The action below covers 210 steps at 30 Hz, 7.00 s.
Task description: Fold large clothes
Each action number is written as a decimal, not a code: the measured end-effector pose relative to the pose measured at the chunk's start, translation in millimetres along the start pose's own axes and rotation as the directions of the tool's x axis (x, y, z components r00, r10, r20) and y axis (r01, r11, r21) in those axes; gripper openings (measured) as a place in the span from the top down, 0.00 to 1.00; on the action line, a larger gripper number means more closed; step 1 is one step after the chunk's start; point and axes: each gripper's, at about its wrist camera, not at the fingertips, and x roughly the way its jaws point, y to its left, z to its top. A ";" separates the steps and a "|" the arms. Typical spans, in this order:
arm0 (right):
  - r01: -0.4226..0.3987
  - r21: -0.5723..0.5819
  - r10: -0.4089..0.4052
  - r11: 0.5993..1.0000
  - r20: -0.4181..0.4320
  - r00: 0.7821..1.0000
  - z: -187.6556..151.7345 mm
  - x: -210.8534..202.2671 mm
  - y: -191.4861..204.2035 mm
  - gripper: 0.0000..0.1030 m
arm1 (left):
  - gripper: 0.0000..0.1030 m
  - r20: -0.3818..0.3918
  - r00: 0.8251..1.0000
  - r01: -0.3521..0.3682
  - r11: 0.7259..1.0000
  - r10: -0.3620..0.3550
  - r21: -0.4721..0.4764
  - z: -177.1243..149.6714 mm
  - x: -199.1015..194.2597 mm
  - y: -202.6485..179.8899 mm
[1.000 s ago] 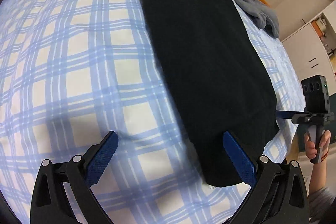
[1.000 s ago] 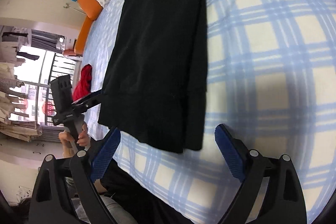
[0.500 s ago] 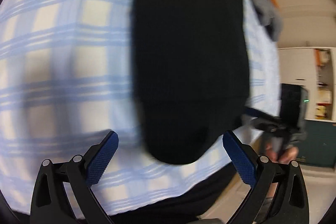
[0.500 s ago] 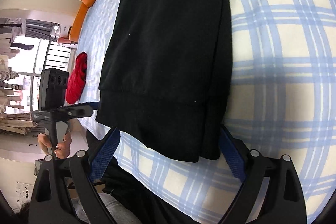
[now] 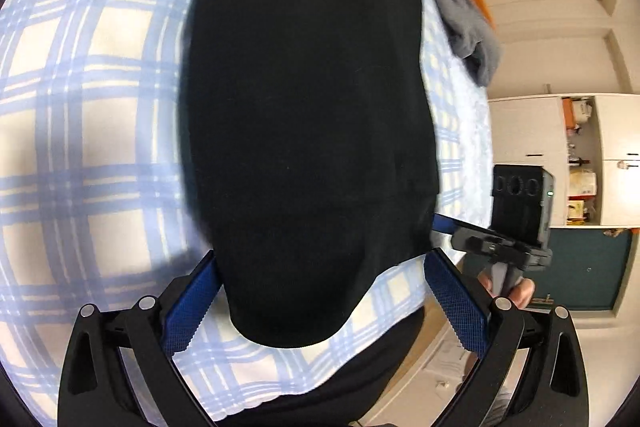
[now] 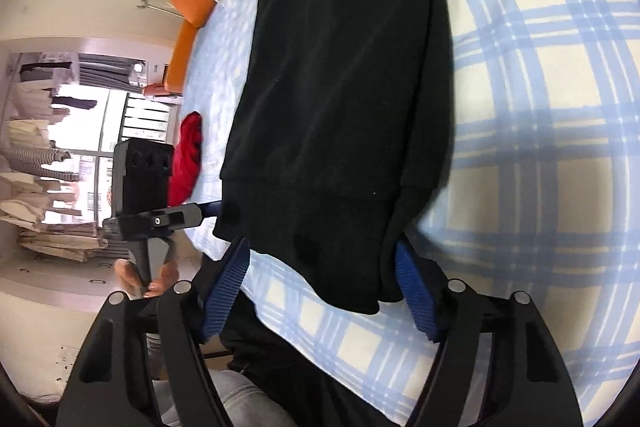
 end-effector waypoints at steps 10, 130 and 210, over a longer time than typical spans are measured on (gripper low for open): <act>0.217 -0.052 -0.219 0.975 -0.042 0.975 0.7 13.5 4.5 0.39 | 0.09 -0.017 0.995 -0.100 0.993 0.101 0.062 -4.9 14.0 -4.9; -0.124 0.266 0.095 0.956 0.118 0.988 162.8 -3.9 -52.0 0.72 | 0.08 0.011 0.981 0.195 0.963 -0.196 -0.184 204.1 -21.0 52.1; 0.288 0.092 -0.294 0.953 0.497 0.816 500.5 35.1 -3.8 0.58 | 0.30 0.351 0.935 -0.049 0.999 0.039 0.019 480.8 -38.9 -21.1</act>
